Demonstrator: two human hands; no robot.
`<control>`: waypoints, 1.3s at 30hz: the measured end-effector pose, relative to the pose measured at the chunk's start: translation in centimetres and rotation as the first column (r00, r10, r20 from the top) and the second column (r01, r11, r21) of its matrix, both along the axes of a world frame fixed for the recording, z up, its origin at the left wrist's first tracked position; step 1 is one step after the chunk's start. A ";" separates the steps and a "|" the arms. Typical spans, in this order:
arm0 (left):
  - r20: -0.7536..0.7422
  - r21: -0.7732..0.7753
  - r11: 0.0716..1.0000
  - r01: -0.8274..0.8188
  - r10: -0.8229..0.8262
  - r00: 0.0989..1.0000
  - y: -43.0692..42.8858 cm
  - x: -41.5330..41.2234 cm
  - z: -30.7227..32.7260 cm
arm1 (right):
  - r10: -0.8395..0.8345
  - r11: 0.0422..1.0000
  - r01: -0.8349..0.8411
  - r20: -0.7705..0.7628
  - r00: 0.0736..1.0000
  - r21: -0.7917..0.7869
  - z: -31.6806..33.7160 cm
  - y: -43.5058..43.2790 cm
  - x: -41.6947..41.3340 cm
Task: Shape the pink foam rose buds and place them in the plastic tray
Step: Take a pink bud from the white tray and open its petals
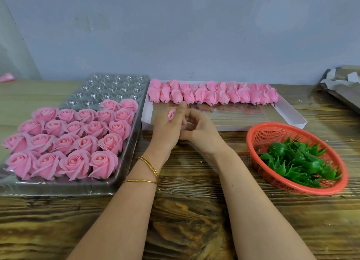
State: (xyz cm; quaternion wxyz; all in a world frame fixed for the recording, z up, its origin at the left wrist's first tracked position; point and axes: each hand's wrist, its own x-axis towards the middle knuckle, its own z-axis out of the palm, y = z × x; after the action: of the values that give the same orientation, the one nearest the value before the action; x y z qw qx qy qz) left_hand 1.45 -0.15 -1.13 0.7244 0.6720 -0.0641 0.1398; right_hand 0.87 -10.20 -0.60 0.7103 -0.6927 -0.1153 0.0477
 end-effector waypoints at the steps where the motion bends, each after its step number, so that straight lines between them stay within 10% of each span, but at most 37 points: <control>1: -0.001 0.011 1.000 0.005 -0.005 1.000 0.0 0.0 0.0 | 0.000 1.000 0.000 -0.002 1.000 0.001 0.0 0.0 0.0; 39: 0.094 0.058 0.998 -0.038 0.032 0.995 0.1 -0.7 0.8 | -0.009 0.999 0.010 -0.032 0.999 0.031 1.0 0.1 -0.6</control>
State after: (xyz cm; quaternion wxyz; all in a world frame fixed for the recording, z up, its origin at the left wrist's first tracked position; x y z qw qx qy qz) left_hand 0.77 -0.09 -0.33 0.6976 0.6871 -0.0903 0.1817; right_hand 0.26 -10.14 0.37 0.7229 -0.6814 -0.1013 0.0536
